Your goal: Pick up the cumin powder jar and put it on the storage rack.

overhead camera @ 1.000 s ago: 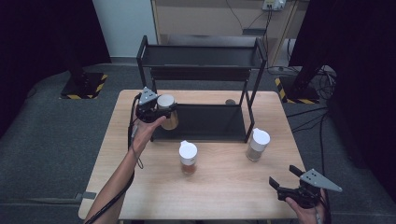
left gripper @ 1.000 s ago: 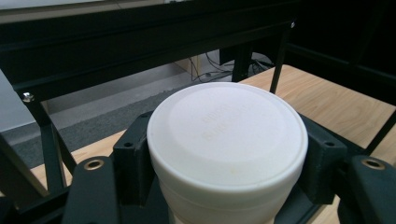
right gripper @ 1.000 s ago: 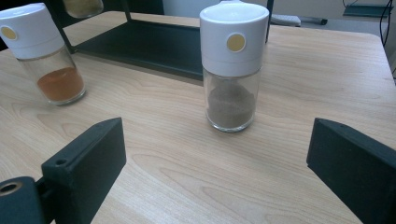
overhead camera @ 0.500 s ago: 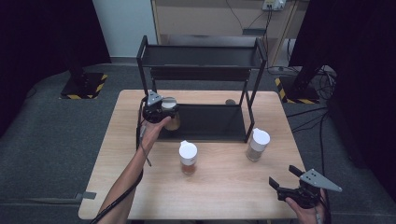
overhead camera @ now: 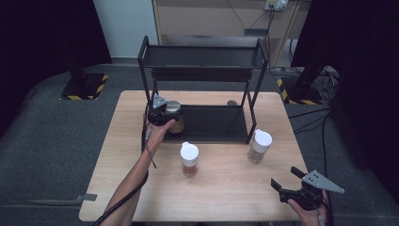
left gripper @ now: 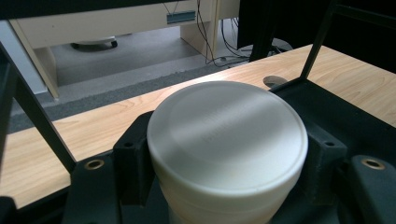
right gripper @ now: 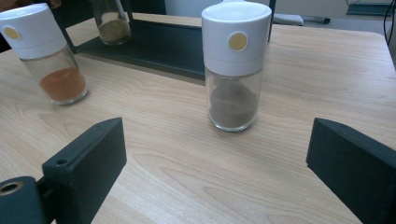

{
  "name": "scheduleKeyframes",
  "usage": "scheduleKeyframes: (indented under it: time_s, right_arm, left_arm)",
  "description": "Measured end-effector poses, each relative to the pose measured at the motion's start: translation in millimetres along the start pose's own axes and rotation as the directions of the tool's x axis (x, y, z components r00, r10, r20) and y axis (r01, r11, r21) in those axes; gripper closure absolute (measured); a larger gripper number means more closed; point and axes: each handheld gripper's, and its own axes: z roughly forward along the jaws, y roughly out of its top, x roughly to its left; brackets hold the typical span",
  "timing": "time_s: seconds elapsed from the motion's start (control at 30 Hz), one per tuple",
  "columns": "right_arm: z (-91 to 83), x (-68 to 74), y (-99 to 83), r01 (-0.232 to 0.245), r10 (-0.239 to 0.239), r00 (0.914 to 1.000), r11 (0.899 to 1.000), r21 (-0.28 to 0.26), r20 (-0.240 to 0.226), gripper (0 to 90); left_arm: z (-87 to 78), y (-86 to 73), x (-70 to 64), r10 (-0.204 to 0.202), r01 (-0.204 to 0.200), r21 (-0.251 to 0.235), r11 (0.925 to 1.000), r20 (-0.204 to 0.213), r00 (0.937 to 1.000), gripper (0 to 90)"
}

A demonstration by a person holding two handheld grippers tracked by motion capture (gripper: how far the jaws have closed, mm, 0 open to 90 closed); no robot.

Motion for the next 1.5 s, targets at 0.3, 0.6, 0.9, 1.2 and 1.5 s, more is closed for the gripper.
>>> scheduleKeyframes:
  time_s: [0.3, 0.6, 0.9, 1.2, 1.5]
  right_arm:
    - [0.5, -0.5, 0.1, 0.000, 0.000, 1.0000, 1.000, 0.002, -0.002, 5.1]
    - [0.4, 0.0, 0.3, 0.002, -0.002, 1.0000, 1.000, 0.003, -0.003, 5.1]
    - [0.2, -0.1, 0.2, 0.002, -0.002, 1.0000, 1.000, 0.002, -0.004, 5.1]
    - [0.1, 0.1, 0.3, 0.003, -0.003, 1.0000, 1.000, 0.002, -0.005, 5.1]
    - [0.3, 0.1, 0.5, 0.004, -0.004, 1.0000, 1.000, 0.002, -0.007, 5.2]
  left_arm:
    - [2.9, -2.2, -0.6, -0.003, 0.003, -0.003, 1.0000, -0.002, 1.0000, 32.2]
    - [6.0, -6.3, -4.2, 0.010, -0.011, -0.015, 0.9998, -0.001, 0.9999, 32.2]
    - [6.2, -2.4, -6.1, 0.025, -0.025, 0.000, 0.9997, -0.014, 0.9996, 27.8]
    - [2.1, 7.4, -2.4, 0.000, 0.000, -0.009, 1.0000, 0.012, 0.9999, 12.5]
    - [-10.0, 25.6, 1.0, 0.025, -0.025, -0.014, 0.9996, 0.018, 0.9995, 3.0]
